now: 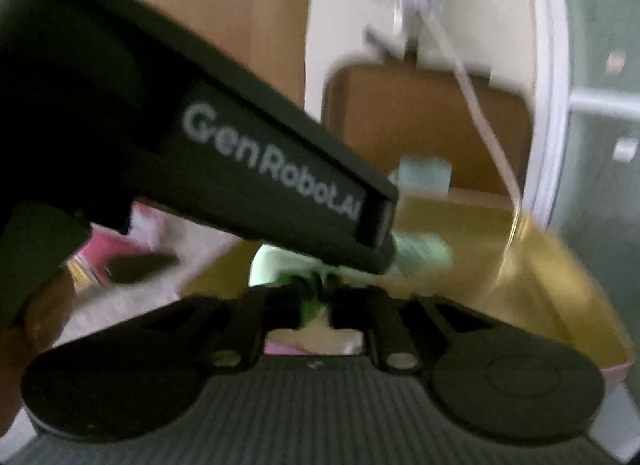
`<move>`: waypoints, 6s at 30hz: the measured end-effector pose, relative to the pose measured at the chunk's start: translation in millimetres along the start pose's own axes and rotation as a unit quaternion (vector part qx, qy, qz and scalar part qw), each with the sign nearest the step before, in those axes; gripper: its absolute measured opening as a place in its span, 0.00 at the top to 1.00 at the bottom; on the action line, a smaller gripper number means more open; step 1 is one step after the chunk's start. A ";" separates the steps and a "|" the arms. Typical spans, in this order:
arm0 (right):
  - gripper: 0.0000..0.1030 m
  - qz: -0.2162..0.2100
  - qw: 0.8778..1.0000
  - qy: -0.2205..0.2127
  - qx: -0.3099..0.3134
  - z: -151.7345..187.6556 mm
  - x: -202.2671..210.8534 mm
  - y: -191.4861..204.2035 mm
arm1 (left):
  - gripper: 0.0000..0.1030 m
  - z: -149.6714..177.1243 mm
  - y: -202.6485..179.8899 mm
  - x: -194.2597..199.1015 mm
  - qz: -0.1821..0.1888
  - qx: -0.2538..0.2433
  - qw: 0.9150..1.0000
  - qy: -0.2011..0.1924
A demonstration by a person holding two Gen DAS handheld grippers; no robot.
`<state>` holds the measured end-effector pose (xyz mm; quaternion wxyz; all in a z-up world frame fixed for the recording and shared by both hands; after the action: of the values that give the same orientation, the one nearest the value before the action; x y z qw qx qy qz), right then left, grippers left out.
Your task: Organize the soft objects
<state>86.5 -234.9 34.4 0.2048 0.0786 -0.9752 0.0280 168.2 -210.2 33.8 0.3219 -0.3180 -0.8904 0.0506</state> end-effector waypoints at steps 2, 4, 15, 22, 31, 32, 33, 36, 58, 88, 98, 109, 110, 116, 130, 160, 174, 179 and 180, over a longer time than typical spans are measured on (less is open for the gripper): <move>0.56 0.007 0.999 0.035 -0.012 9.6 -12.6 -4.6 | 0.60 5.4 15.7 0.3 -0.023 0.016 1.000 -0.002; 0.51 0.011 0.999 0.032 -0.031 11.2 -2.9 -9.6 | 0.58 13.6 25.2 9.4 -0.021 0.027 0.999 -0.007; 0.51 -0.076 0.989 -0.091 -0.090 3.3 76.1 39.1 | 0.56 106.4 99.3 151.3 -0.069 0.059 0.993 -0.077; 0.45 -0.197 0.979 -0.010 0.049 2.9 34.5 188.8 | 0.58 166.5 227.9 247.6 -0.213 0.212 0.947 -0.119; 0.23 -0.147 0.954 0.015 0.262 16.8 -43.9 330.7 | 0.56 185.4 264.7 291.1 -0.208 0.274 0.920 -0.187; 0.38 -0.135 0.953 0.023 0.271 19.5 -51.8 330.9 | 0.56 184.4 263.6 290.2 -0.204 0.271 0.922 -0.187; 0.49 -0.138 0.952 0.032 0.271 21.1 -56.8 332.5 | 0.55 184.7 263.2 289.6 -0.202 0.269 0.923 -0.189; 0.88 -0.172 0.959 0.047 0.222 13.7 -48.8 324.6 | 0.51 184.3 261.4 293.0 -0.193 0.264 0.923 -0.204; 0.29 -0.223 0.962 0.139 -0.069 76.2 62.0 160.0 | 0.48 190.7 221.7 265.0 -0.100 0.254 0.954 -0.125; 0.30 -0.207 0.970 0.094 0.089 97.5 70.7 213.1 | 0.20 185.2 123.1 200.0 0.043 0.144 0.986 -0.075; 0.29 -0.198 0.972 0.094 0.083 97.6 68.8 210.0 | 0.18 185.0 127.3 199.5 0.071 0.160 0.981 -0.085; 0.31 -0.177 0.976 0.102 0.076 97.5 68.2 209.6 | 0.16 183.4 129.0 198.8 0.077 0.167 0.979 -0.092; 0.31 -0.175 0.976 0.103 0.075 97.5 68.9 209.3 | 0.16 183.7 128.1 198.9 0.079 0.167 0.979 -0.091; 0.31 -0.160 0.978 0.119 0.065 99.8 76.2 195.9 | 0.15 185.1 126.5 197.9 0.086 0.163 0.979 -0.084; 0.31 -0.162 0.967 0.147 -0.134 100.9 84.9 153.3 | 0.03 184.1 121.1 195.3 0.099 0.151 0.981 -0.067; 0.30 -0.064 0.991 -0.019 -0.112 -3.5 -10.5 -46.8 | 0.28 -15.1 8.4 -29.7 0.043 0.030 0.999 0.013; 0.19 0.008 0.996 -0.066 -0.055 1.1 17.0 -26.7 | 0.24 12.9 16.7 80.8 0.014 0.011 0.998 -0.063; 0.20 -0.076 0.995 -0.057 -0.027 5.2 45.9 44.1 | 0.22 65.6 89.1 169.3 -0.049 0.076 0.991 -0.097; 0.20 -0.105 0.993 -0.038 -0.027 10.7 46.8 64.0 | 0.22 80.5 112.0 188.0 -0.079 0.094 0.987 -0.101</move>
<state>29.4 -179.4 42.1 0.1714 0.1760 -0.9691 -0.0234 68.2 0.3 39.1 0.2614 -0.2082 -0.9320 0.1400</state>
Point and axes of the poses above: each gripper's, at about its wrist camera, not at the fingertips, and x roughly against the way its jaws point, y to its left, z to its underside, the point moved 9 cm from there along -x, roughly the way its jaws point, and after that the axes turned 6 degrees about z, right-handed, at the moved point
